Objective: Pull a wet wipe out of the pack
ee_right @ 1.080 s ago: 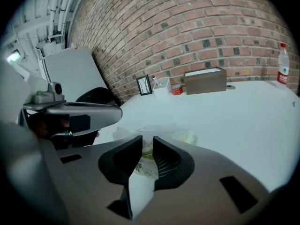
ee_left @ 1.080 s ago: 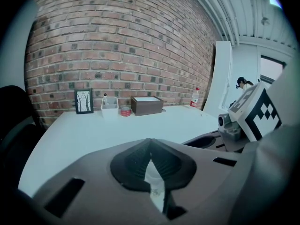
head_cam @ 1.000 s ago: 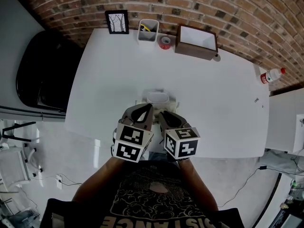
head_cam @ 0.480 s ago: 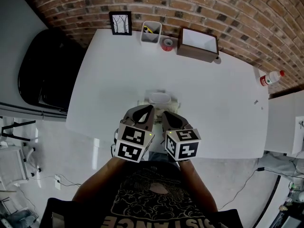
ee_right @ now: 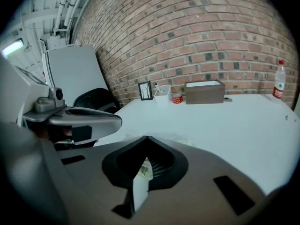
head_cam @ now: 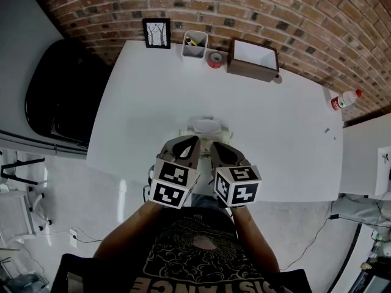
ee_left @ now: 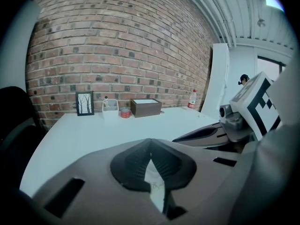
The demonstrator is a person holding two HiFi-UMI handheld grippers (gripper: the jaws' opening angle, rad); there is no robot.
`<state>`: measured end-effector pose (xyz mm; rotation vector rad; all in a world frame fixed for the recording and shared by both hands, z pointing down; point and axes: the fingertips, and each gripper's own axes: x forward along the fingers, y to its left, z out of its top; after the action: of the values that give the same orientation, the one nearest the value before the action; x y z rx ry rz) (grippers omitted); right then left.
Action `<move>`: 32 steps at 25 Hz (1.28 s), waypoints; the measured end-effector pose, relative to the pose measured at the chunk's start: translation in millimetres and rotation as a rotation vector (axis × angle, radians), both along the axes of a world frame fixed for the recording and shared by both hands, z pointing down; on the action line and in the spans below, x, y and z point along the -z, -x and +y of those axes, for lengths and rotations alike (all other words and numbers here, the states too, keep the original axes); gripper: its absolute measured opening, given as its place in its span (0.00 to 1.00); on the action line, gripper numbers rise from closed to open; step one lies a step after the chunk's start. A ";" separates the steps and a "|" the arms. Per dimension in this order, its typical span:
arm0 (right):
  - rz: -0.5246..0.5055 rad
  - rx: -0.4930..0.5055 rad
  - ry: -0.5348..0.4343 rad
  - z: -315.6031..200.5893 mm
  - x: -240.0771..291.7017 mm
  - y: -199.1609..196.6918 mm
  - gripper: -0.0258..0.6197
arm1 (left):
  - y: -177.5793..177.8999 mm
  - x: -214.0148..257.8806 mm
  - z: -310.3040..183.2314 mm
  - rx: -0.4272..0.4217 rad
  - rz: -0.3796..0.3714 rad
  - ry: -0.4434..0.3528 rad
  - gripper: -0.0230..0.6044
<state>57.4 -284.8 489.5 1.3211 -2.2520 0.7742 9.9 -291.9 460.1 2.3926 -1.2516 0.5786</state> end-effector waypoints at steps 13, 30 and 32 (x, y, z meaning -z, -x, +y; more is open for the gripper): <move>0.004 -0.049 -0.061 5.5 19.5 1.5 0.06 | 3.8 7.0 13.6 -0.036 0.007 -0.021 0.05; 0.028 -0.130 -0.148 19.6 50.6 8.7 0.06 | 7.8 24.9 31.8 -0.112 0.039 -0.074 0.05; 0.034 -0.138 -0.159 22.3 54.8 9.9 0.06 | 8.8 26.8 34.6 -0.121 0.045 -0.078 0.05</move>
<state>47.5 -262.5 434.7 1.5650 -2.2531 0.6241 1.2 -257.3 433.3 2.5448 -1.1369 0.5166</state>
